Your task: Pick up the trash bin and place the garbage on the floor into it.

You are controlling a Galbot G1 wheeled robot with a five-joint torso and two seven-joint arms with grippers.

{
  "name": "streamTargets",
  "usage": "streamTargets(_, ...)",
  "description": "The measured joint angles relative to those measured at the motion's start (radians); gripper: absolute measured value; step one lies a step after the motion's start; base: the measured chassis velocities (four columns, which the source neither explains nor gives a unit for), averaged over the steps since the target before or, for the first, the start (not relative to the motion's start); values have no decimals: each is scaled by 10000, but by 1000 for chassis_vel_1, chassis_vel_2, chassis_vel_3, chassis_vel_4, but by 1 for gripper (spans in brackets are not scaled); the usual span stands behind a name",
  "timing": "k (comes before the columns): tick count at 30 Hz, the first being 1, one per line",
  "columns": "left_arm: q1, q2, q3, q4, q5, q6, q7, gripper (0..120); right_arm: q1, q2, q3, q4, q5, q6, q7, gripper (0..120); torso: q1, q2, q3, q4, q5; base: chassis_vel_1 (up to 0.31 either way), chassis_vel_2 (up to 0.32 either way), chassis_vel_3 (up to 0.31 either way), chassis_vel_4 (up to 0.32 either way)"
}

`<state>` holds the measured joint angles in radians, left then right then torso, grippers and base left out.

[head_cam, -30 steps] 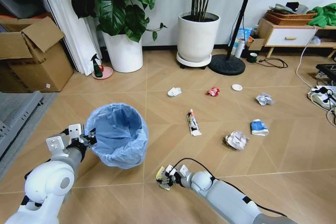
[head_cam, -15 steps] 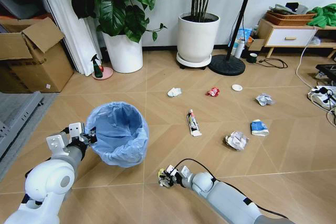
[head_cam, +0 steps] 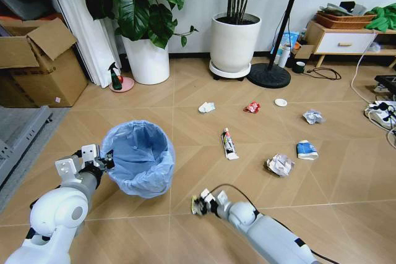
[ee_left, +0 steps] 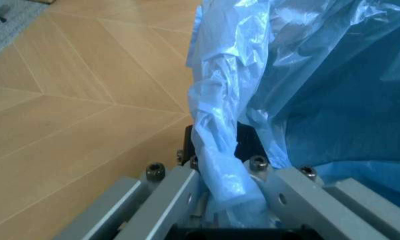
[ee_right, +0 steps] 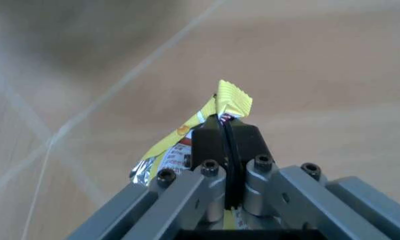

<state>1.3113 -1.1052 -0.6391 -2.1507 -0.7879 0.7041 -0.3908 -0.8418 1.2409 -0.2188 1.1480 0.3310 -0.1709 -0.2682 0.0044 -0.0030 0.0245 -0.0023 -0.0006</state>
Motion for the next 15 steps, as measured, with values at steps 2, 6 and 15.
streamTargets(2, 11, 38, 0, 3, -12, 4, 4, 0, 8, -177, 684, 533, 174, 125, 53, 0, -1, 0, -3, 1, 0, 0, 0, 0, 0)
streamTargets(6, 46, 83, -14, 48, -19, 11, 23, 0, 472, -593, 1393, 1472, 740, 139, 100, 0, -2, 1, -5, 0, -3, 0, 0, 0, 0)
streamTargets(15, -32, 49, 92, 304, 58, 39, 128, 0, 2300, -950, 1404, 2816, 2290, -384, 459, 0, -3, 2, -5, 2, -2, 0, 0, 0, 0)
